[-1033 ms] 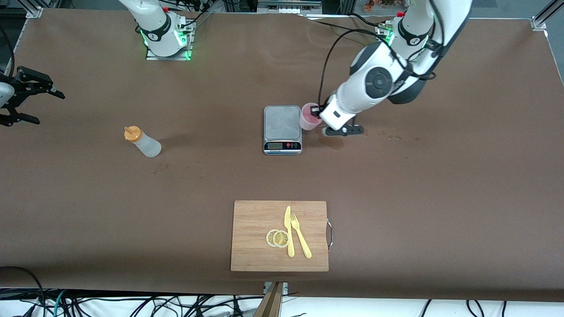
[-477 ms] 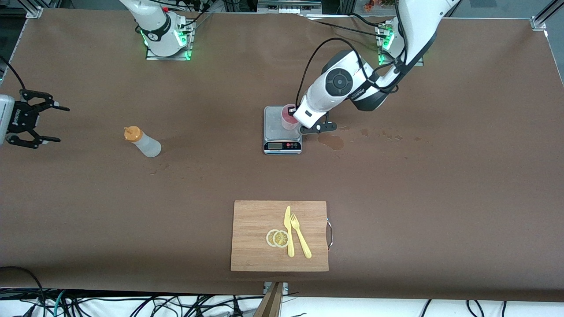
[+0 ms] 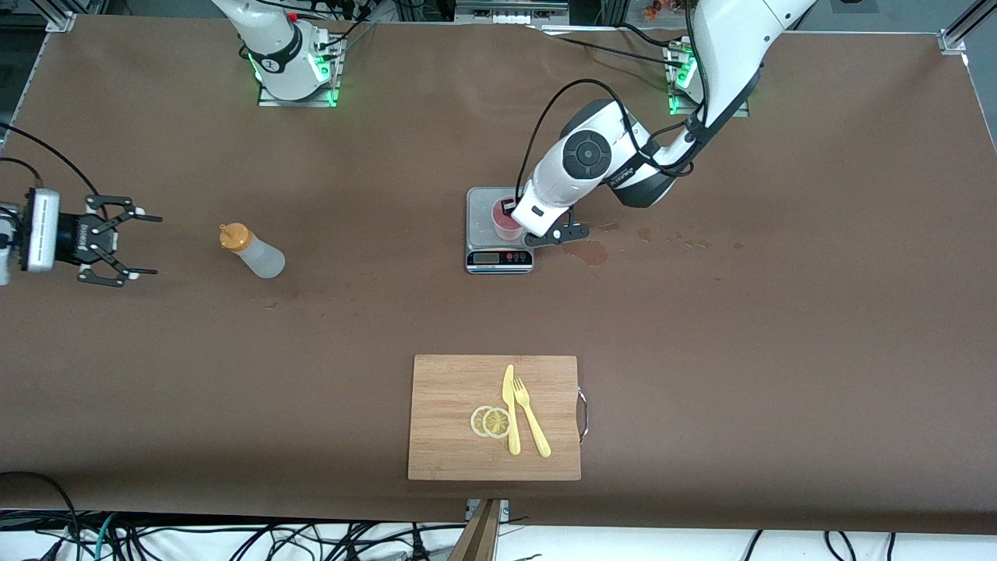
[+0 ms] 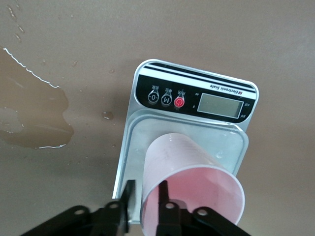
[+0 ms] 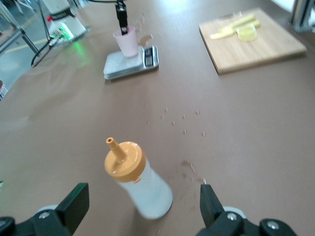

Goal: Add sauce to pink cup with both arms
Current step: 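Release the cup and retract the left gripper while the right gripper grasps the bottle, then lift the white squeeze bottle with the right gripper toward the scale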

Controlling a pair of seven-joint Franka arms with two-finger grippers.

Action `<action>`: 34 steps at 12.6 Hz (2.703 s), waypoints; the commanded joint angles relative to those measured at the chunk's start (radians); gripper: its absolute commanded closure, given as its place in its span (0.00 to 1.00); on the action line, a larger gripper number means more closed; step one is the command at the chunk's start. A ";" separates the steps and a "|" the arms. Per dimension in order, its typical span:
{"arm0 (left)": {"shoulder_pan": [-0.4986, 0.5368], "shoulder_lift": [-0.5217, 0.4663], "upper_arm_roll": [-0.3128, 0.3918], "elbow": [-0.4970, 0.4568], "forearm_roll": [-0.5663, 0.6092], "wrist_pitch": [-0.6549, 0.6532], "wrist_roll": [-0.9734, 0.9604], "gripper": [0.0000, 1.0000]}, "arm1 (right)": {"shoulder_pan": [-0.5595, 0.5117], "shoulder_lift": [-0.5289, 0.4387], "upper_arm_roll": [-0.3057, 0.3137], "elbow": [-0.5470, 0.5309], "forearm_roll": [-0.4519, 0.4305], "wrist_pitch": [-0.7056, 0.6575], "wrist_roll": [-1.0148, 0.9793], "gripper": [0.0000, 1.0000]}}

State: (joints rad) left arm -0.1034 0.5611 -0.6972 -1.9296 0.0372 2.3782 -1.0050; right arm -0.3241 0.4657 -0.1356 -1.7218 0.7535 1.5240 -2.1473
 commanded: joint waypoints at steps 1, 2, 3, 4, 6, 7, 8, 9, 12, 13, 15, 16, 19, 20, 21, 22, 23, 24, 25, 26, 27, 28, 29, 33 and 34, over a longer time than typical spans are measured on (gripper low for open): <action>-0.012 -0.010 0.008 0.029 0.020 -0.017 -0.033 0.00 | -0.012 0.066 0.004 -0.010 0.067 -0.016 -0.176 0.00; -0.001 -0.029 0.005 0.027 0.020 -0.022 -0.033 0.00 | -0.012 0.067 0.002 -0.033 0.067 -0.019 -0.216 0.00; 0.004 -0.049 0.004 0.029 0.017 -0.048 -0.035 0.00 | -0.013 0.068 0.002 -0.053 0.067 -0.018 -0.242 0.00; 0.010 -0.070 0.004 0.038 0.016 -0.080 -0.035 0.00 | -0.013 0.080 0.002 -0.061 0.069 -0.015 -0.255 0.00; 0.042 -0.122 -0.002 0.061 0.015 -0.202 -0.020 0.00 | -0.012 0.122 0.002 -0.065 0.117 -0.012 -0.334 0.00; 0.047 -0.148 -0.001 0.081 0.015 -0.250 -0.020 0.00 | -0.012 0.145 0.002 -0.076 0.139 -0.010 -0.367 0.00; 0.066 -0.168 -0.002 0.105 0.010 -0.299 -0.018 0.00 | -0.009 0.162 0.002 -0.081 0.156 -0.005 -0.399 0.00; 0.085 -0.185 -0.002 0.135 -0.006 -0.357 -0.008 0.00 | -0.006 0.168 0.002 -0.088 0.168 -0.007 -0.417 0.00; 0.167 -0.217 -0.001 0.253 -0.045 -0.584 0.132 0.00 | -0.003 0.183 0.002 -0.123 0.187 -0.007 -0.463 0.00; 0.206 -0.227 -0.001 0.289 -0.045 -0.649 0.185 0.00 | -0.003 0.183 0.002 -0.137 0.191 -0.005 -0.483 0.00; 0.287 -0.254 0.001 0.316 -0.040 -0.721 0.276 0.00 | -0.001 0.185 0.002 -0.168 0.193 -0.004 -0.514 0.00; 0.324 -0.277 0.002 0.316 -0.037 -0.725 0.328 0.00 | 0.002 0.185 0.002 -0.180 0.198 -0.004 -0.525 0.00; 0.459 -0.335 0.008 0.311 -0.028 -0.726 0.471 0.00 | 0.013 0.185 0.002 -0.193 0.214 -0.002 -0.539 0.00; 0.482 -0.349 0.025 0.310 -0.028 -0.729 0.532 0.00 | 0.022 0.186 0.002 -0.193 0.216 0.001 -0.539 0.01; 0.456 -0.392 0.121 0.296 -0.030 -0.731 0.608 0.00 | 0.025 0.189 0.002 -0.193 0.221 0.004 -0.539 0.08; 0.397 -0.415 0.213 0.282 -0.040 -0.731 0.668 0.00 | 0.027 0.192 0.002 -0.193 0.225 0.004 -0.539 0.18; 0.349 -0.441 0.301 0.273 -0.043 -0.731 0.734 0.00 | 0.036 0.191 0.002 -0.193 0.225 0.008 -0.539 0.31; 0.309 -0.457 0.358 0.253 -0.043 -0.731 0.776 0.00 | 0.040 0.191 0.002 -0.193 0.228 0.016 -0.537 0.49; 0.265 -0.466 0.420 0.242 -0.043 -0.728 0.798 0.00 | 0.048 0.191 0.002 -0.191 0.228 0.025 -0.537 0.65; 0.201 -0.477 0.508 0.232 -0.043 -0.720 0.825 0.00 | 0.050 0.191 0.002 -0.190 0.233 0.031 -0.531 0.76; 0.142 -0.486 0.586 0.225 -0.045 -0.720 0.839 0.00 | 0.059 0.186 0.001 -0.187 0.243 0.033 -0.520 0.83; 0.119 -0.500 0.619 0.224 -0.043 -0.720 0.835 0.00 | 0.071 0.165 0.001 -0.183 0.244 0.048 -0.504 0.88; 0.113 -0.507 0.623 0.213 -0.030 -0.722 0.829 0.00 | 0.098 0.125 -0.001 -0.183 0.239 0.080 -0.462 0.88; 0.088 -0.573 0.657 0.158 -0.028 -0.643 0.838 0.00 | 0.284 -0.040 -0.068 -0.185 0.184 0.224 -0.243 0.88; 0.087 -0.576 0.657 0.150 -0.028 -0.640 0.838 0.00 | 0.342 -0.073 -0.084 -0.183 0.150 0.272 -0.164 0.88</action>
State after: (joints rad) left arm 0.0066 0.0514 -0.0616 -1.7188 0.0162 1.7085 -0.1902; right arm -0.0772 0.4893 -0.1785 -1.8732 0.9514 1.7352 -2.4295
